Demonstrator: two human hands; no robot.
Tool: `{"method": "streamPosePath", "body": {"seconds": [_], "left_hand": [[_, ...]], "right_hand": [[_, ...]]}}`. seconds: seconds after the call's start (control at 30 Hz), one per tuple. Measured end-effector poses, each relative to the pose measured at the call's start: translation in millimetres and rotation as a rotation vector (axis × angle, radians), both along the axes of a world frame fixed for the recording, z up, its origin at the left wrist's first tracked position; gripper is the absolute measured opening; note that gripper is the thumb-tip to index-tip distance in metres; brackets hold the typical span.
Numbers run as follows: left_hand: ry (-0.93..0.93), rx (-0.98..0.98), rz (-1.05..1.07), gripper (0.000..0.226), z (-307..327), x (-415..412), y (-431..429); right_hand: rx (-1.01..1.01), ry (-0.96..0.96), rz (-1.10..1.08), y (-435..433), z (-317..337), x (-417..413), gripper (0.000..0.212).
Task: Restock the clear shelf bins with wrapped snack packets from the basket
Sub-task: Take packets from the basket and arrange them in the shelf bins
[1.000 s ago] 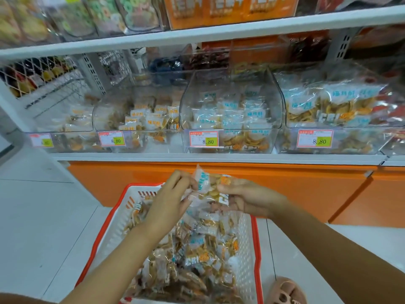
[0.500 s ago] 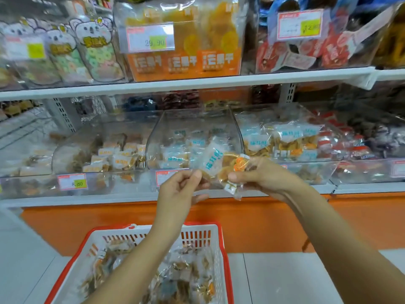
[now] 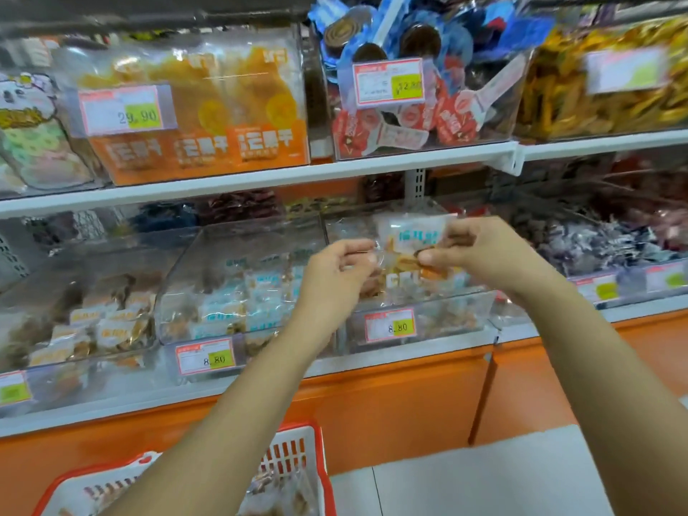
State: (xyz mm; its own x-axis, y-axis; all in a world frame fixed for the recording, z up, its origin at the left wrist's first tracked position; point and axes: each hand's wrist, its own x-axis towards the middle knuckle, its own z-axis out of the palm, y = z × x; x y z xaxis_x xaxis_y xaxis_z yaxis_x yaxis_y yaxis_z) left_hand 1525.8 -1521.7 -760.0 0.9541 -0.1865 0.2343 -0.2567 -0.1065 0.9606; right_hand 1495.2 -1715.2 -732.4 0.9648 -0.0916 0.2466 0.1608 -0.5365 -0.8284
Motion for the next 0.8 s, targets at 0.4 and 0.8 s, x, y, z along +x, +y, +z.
{"method": "streamPosePath", "body": {"seconds": [0.4, 0.8], "left_hand": [[-0.546, 1.124, -0.340, 0.057, -32.3, 48.6, -66.4], [-0.660, 1.156, -0.254, 0.055, -53.7, 61.4, -68.1]], "right_hand": [[-0.372, 0.077, -0.505, -53.2, -48.3, 45.9, 0.041], [-0.666, 0.177, -0.512, -42.0, -48.4, 77.8, 0.044]]}}
